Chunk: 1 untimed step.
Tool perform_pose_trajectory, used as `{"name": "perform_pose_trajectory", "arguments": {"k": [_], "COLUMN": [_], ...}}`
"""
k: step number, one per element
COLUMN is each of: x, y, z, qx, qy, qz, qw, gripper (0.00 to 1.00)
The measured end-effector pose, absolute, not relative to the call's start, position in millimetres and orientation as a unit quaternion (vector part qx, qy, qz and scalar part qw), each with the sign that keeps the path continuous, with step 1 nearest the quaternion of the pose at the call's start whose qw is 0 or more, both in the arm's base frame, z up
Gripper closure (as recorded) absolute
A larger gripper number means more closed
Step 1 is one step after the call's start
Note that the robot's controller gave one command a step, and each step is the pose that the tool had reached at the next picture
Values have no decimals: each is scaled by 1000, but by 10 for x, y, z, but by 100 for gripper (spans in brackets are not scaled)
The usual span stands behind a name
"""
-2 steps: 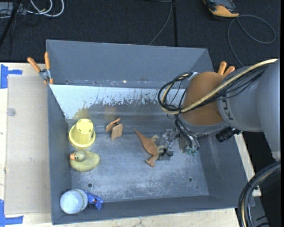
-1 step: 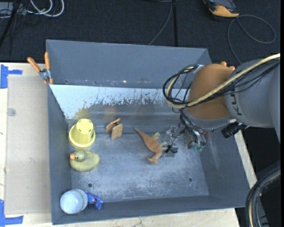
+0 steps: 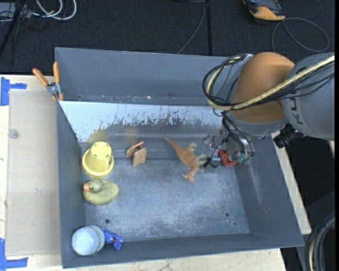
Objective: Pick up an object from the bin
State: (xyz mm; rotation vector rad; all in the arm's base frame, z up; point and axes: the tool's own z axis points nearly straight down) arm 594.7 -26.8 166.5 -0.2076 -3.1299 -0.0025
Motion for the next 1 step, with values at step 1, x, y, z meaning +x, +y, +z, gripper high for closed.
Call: {"name": "perform_pose_trajectory", "arguments": {"k": [1], "x": [5898], "y": [-293], "z": [2263], "qx": [-40], "qy": [-999], "qz": [0], "qw": [6], "gripper": [100]}}
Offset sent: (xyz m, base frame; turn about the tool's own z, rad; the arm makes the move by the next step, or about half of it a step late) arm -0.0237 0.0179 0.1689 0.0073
